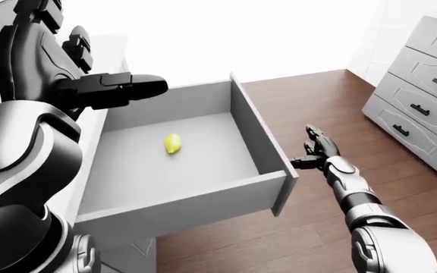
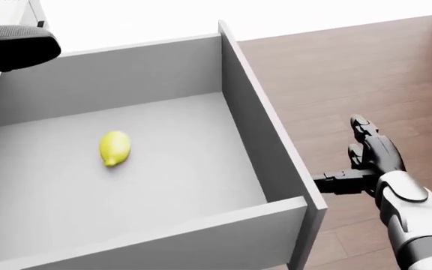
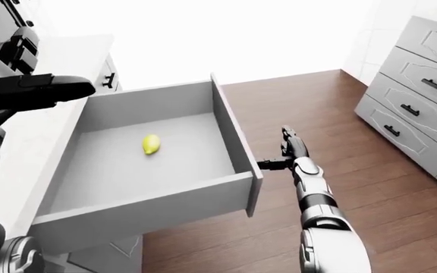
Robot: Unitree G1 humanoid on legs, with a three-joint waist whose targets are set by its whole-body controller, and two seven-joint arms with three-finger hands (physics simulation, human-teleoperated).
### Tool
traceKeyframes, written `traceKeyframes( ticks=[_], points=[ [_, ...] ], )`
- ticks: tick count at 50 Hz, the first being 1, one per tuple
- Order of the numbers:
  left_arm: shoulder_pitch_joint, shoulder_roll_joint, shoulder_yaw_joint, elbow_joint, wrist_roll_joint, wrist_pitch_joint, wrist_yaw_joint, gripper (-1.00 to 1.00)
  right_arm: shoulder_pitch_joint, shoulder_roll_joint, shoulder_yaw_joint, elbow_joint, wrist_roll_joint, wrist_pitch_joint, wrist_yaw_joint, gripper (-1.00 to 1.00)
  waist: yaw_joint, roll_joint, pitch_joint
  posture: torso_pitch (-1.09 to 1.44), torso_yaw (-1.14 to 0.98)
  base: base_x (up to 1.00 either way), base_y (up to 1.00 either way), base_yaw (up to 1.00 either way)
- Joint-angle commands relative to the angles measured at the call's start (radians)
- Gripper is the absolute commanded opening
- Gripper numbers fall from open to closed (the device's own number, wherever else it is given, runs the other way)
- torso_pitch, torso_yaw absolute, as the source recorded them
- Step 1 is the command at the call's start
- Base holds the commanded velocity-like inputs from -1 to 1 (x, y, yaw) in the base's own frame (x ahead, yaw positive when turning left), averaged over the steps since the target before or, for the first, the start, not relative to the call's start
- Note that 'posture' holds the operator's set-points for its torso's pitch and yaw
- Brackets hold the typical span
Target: Close the right drawer.
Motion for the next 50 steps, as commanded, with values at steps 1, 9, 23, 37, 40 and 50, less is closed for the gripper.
traceKeyframes(
  ticks=[1, 9, 23, 37, 40, 50],
  points=[
    [-0.026, 0.013, 0.013, -0.011, 0.005, -0.028, -0.001, 1.0, -0.035, 0.007, 0.012, -0.028, -0.01, -0.026, 0.004, 1.0, 0.008, -0.001, -0.023, 0.0, 0.0, 0.0, 0.0, 0.0],
    [-0.027, 0.016, 0.016, -0.013, -0.011, -0.026, 0.01, 1.0, -0.046, 0.024, 0.015, -0.01, -0.019, -0.036, 0.004, 1.0, 0.008, 0.001, -0.023, 0.0, 0.0, 0.0, 0.0, 0.0],
    [-0.021, 0.025, 0.013, 0.004, 0.002, -0.043, -0.004, 1.0, -0.081, 0.066, 0.019, 0.038, -0.036, -0.053, 0.004, 1.0, 0.006, 0.006, -0.025, 0.0, 0.0, 0.0, 0.0, 0.0],
    [-0.025, 0.025, 0.019, 0.005, 0.0, -0.04, -0.004, 1.0, -0.102, 0.101, 0.024, 0.055, -0.057, -0.058, 0.005, 1.0, 0.006, 0.011, -0.026, 0.0, 0.0, 0.0, 0.0, 0.0],
    [-0.021, 0.026, 0.018, 0.006, 0.0, -0.043, -0.006, 1.0, -0.103, 0.106, 0.024, 0.057, -0.059, -0.06, 0.005, 1.0, 0.006, 0.011, -0.026, 0.0, 0.0, 0.0, 0.0, 0.0],
    [-0.018, 0.028, 0.02, 0.009, -0.002, -0.047, -0.006, 1.0, -0.105, 0.13, 0.027, 0.069, -0.073, -0.07, 0.004, 1.0, 0.006, 0.013, -0.028, 0.0, 0.0, 0.0, 0.0, 0.0]
  ],
)
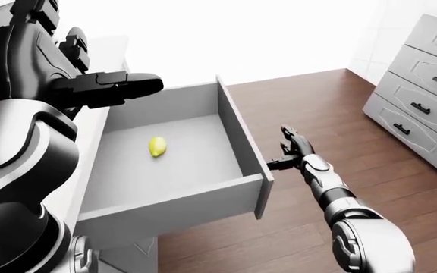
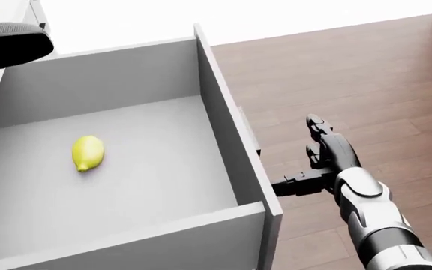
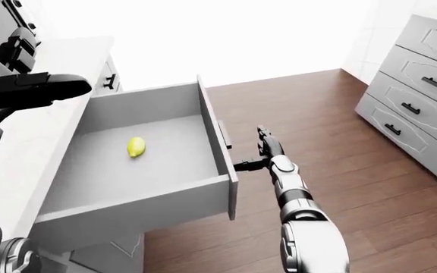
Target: Close the right drawer.
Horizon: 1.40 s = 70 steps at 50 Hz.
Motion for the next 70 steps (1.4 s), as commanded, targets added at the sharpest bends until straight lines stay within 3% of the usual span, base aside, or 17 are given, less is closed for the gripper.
traceKeyframes(
  ticks=[1, 70],
  points=[
    [-0.025, 0.012, 0.011, -0.013, 0.005, -0.028, -0.001, 1.0, -0.032, 0.013, 0.013, -0.023, -0.016, -0.02, 0.001, 1.0, 0.007, 0.002, -0.021, 0.0, 0.0, 0.0, 0.0, 0.0],
    [-0.028, 0.034, 0.016, -0.008, -0.034, -0.027, 0.015, 1.0, -0.168, 0.161, 0.012, 0.015, -0.091, 0.007, 0.028, 1.0, 0.002, 0.022, -0.016, 0.0, 0.0, 0.0, 0.0, 0.0]
  ],
)
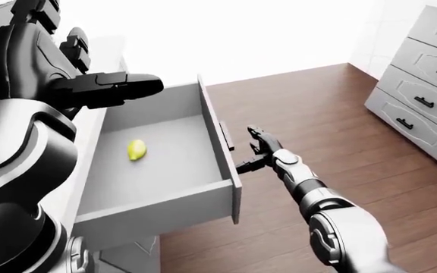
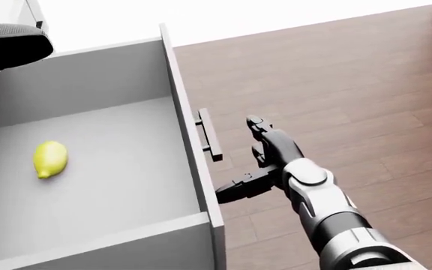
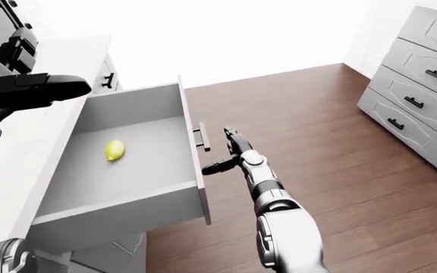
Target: Close the right drawer.
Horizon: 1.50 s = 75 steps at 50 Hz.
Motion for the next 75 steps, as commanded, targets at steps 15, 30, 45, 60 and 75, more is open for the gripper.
traceKeyframes(
  ticks=[15, 30, 45, 60, 75],
  points=[
    [-0.025, 0.015, 0.02, -0.017, -0.01, -0.023, 0.007, 1.0, -0.068, 0.045, -0.011, -0.046, 0.016, -0.045, 0.009, 1.0, 0.004, 0.003, -0.032, 0.0, 0.0, 0.0, 0.0, 0.0],
    [-0.021, 0.03, 0.033, -0.011, -0.028, -0.031, 0.009, 1.0, -0.077, 0.079, -0.015, -0.039, -0.003, -0.04, 0.022, 1.0, 0.003, 0.006, -0.031, 0.0, 0.0, 0.0, 0.0, 0.0],
    [-0.039, 0.066, 0.037, -0.007, -0.097, -0.03, 0.058, 1.0, -0.082, 0.101, -0.018, -0.035, -0.026, -0.033, 0.034, 1.0, 0.003, 0.01, -0.03, 0.0, 0.0, 0.0, 0.0, 0.0],
    [-0.04, 0.09, 0.031, -0.004, -0.139, -0.045, 0.087, 1.0, -0.069, 0.134, -0.025, -0.03, -0.037, -0.046, 0.047, 1.0, 0.001, 0.013, -0.028, 0.0, 0.0, 0.0, 0.0, 0.0],
    [-0.042, 0.104, 0.034, -0.006, -0.164, -0.046, 0.102, 1.0, -0.074, 0.163, -0.025, -0.027, -0.059, -0.039, 0.056, 1.0, 0.0, 0.016, -0.029, 0.0, 0.0, 0.0, 0.0, 0.0]
  ],
)
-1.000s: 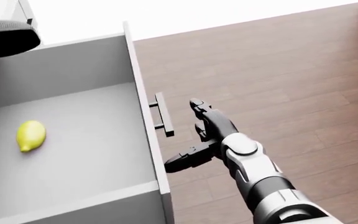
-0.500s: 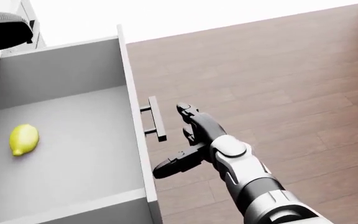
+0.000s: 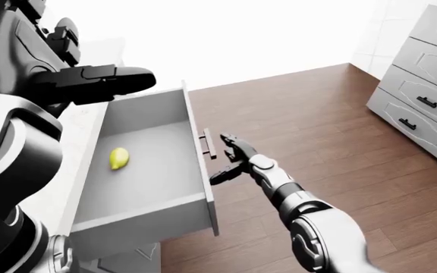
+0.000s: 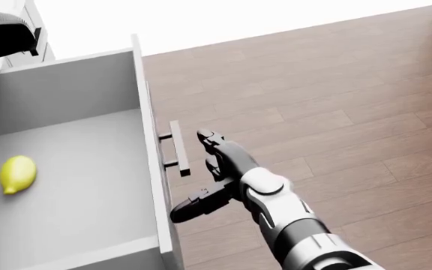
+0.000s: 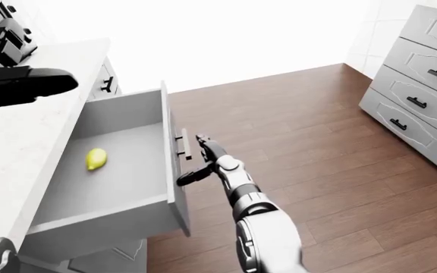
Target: Close the right drawer.
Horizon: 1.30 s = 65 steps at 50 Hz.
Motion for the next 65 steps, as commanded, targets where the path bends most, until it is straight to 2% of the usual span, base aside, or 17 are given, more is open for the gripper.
traceKeyframes(
  ticks=[1, 65],
  points=[
    [-0.024, 0.016, 0.019, -0.014, -0.002, -0.025, 0.006, 1.0, -0.053, 0.021, -0.005, -0.049, 0.021, -0.038, 0.023, 1.0, 0.006, 0.005, -0.032, 0.0, 0.0, 0.0, 0.0, 0.0],
    [0.009, 0.086, 0.049, 0.015, -0.044, -0.073, -0.003, 1.0, -0.092, 0.112, -0.034, -0.039, -0.042, -0.013, 0.061, 1.0, 0.001, 0.018, -0.027, 0.0, 0.0, 0.0, 0.0, 0.0]
  ],
)
